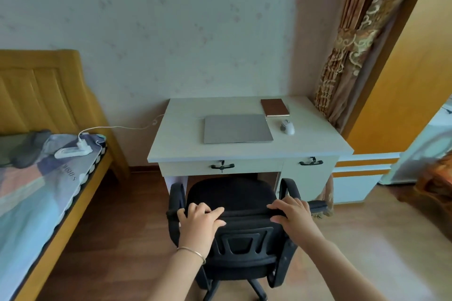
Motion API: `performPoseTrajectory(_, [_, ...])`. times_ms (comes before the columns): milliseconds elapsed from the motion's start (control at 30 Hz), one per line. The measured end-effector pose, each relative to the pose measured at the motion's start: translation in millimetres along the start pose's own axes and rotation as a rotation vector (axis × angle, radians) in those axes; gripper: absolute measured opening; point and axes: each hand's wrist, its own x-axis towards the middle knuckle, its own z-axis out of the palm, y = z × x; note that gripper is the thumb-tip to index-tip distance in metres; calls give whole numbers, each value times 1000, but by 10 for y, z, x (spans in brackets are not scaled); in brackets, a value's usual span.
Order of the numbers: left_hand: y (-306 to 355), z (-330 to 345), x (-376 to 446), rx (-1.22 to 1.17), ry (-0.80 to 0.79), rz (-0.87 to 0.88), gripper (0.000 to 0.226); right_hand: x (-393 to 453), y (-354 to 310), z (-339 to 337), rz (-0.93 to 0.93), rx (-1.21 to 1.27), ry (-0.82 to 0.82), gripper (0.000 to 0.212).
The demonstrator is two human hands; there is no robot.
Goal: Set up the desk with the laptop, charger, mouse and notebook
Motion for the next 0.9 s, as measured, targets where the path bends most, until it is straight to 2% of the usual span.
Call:
performPoseTrajectory(300, [60, 75, 512, -14, 0, -28, 34, 559, 180, -75, 1, 30, -41, 28])
performPoseTrajectory(400, [36, 101, 555, -21, 48, -9, 32, 604, 183, -87, -18, -5, -46, 28])
performPoseTrajectory(533, [55, 46, 563, -6, -61, -58, 38, 573, 194, -49, -22, -11, -17, 30])
performPoseTrajectory(700, [119, -5, 501, -42, -57, -32, 38, 562, 131, -163, -32, -77, -86, 31])
performPoseTrajectory(767, [91, -59, 446, 67, -161, -20, 42, 548, 59, -287, -10, -140, -241, 35])
performPoseTrajectory(833, [194, -404, 467, 166, -335, -6, 46, 553, -154, -607, -40, -192, -377, 41])
performPoseTrajectory(900, [364, -950, 565, 139, -400, -17, 49, 551, -393, -1044, -97, -177, -376, 43])
